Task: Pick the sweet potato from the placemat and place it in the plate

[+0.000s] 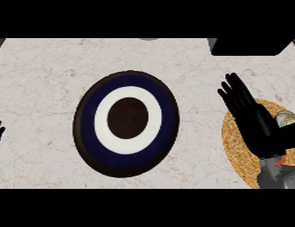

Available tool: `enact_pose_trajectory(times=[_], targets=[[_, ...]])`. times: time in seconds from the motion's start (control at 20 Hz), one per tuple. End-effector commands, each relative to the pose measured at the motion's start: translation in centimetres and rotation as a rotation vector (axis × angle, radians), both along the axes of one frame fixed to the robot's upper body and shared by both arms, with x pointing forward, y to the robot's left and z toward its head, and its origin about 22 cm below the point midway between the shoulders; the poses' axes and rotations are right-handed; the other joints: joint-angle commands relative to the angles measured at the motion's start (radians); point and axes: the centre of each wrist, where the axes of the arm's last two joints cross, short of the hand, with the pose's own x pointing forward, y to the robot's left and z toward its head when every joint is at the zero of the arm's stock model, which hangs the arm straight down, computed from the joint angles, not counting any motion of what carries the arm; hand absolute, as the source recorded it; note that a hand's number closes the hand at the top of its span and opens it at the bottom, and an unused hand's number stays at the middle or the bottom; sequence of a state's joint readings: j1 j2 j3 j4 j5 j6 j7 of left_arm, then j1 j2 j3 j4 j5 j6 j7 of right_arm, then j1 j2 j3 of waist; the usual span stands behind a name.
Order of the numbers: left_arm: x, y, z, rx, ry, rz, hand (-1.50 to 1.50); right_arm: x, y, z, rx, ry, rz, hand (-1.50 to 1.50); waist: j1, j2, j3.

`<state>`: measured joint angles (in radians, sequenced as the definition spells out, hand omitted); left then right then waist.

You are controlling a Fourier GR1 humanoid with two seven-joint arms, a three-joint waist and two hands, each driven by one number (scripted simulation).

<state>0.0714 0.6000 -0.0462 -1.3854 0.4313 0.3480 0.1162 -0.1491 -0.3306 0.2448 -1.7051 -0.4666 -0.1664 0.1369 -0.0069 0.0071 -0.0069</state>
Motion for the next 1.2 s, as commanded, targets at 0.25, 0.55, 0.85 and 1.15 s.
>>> enact_pose_trajectory(times=[0.25,0.55,0.85,1.15], targets=[[3.3,-5.8,0.8,0.055,-0.273,-0.381,0.00,3.3,-4.6,0.7,-0.034,0.122,-0.404,1.50,-0.008,-0.001,0.004],[2.4,-7.7,-1.4,-0.004,-0.235,-0.430,0.00,0.2,-5.6,-4.3,-0.419,-0.081,-0.806,-1.50,-0.016,-0.006,0.006],[3.2,-7.6,-1.8,-0.009,-0.242,-0.438,0.00,-4.1,-3.2,-7.7,-0.583,-0.146,-0.852,-1.50,-0.003,-0.008,0.006],[4.8,-7.6,-1.7,0.000,-0.253,-0.433,0.00,-7.0,-5.2,-2.2,-0.667,-0.069,-0.933,-1.50,-0.011,-0.010,0.004]])
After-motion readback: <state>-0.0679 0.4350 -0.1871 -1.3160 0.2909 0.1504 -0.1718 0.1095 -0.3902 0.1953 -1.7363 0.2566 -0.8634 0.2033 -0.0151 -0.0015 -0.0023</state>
